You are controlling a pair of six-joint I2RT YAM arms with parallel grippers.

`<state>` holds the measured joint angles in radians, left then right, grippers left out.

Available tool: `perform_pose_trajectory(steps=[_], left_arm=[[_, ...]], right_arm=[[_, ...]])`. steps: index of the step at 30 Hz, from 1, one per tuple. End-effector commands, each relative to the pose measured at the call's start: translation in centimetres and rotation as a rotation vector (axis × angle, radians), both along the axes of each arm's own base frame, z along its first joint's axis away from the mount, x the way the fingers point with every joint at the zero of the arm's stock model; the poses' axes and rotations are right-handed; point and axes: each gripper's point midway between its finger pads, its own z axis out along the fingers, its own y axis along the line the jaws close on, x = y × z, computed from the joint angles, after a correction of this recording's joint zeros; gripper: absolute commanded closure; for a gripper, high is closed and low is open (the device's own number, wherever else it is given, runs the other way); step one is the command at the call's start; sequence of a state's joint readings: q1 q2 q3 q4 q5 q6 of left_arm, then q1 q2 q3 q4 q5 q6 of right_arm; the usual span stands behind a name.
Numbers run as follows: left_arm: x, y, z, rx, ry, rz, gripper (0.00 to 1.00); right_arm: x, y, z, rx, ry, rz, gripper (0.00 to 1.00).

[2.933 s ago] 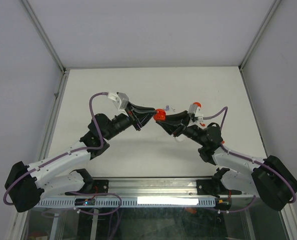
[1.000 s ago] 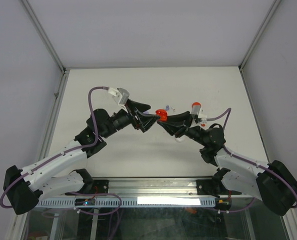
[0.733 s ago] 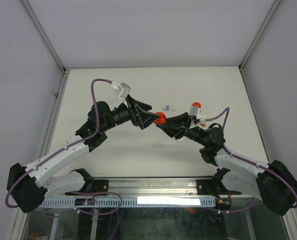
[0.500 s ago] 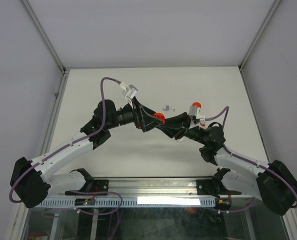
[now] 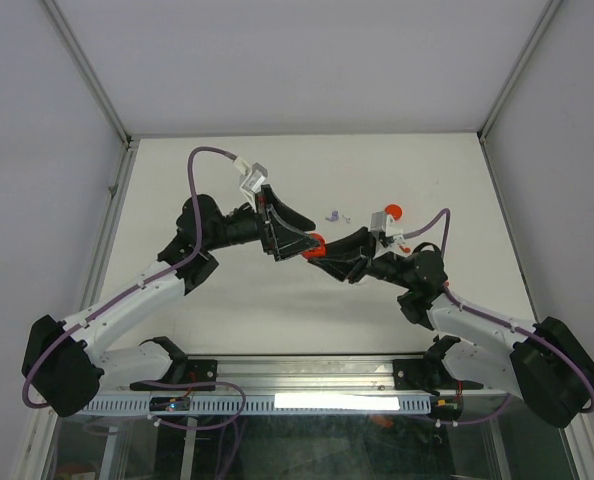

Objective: Insert the wireless bluetooth earbuds into the charging case
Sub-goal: Place the earbud in the charging case, then close the charging case.

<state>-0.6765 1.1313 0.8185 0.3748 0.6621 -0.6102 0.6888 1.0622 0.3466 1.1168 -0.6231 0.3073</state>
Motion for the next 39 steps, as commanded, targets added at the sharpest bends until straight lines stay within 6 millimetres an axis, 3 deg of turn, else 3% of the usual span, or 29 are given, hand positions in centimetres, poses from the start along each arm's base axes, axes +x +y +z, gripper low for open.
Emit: perform_pose_trajectory(steps=[1,6,14,20,39], left_arm=[[-1.6,0.6,2.5,-0.078,-0.078,-0.074,0.26],[-2.0,0.5,2.3,-0.078,-0.07,-0.109,0.27],[0.6,0.5,-0.2,0.01,0.038,0.003,0.24],[0.0,0.3,-1.8,0.054,0.082,-0.043,0.26],[-3.1,1.0,1.3,-0.061,-0.046,-0.171,0.39]], right_arm=[[-0.4,0.1,1.3,0.017,-0.019,0.032,1.0],[-0.4,0.2,0.9,0.005,-0.007,0.04,1.0],[-0.4,0.0,1.3,0.014,-0.02,0.027,1.0],[0.1,-0.2,1.4,0.023,-0.021,-0.002,1.0],[-0.2,0.2,-0.4,-0.026,0.035,0.032,1.0]])
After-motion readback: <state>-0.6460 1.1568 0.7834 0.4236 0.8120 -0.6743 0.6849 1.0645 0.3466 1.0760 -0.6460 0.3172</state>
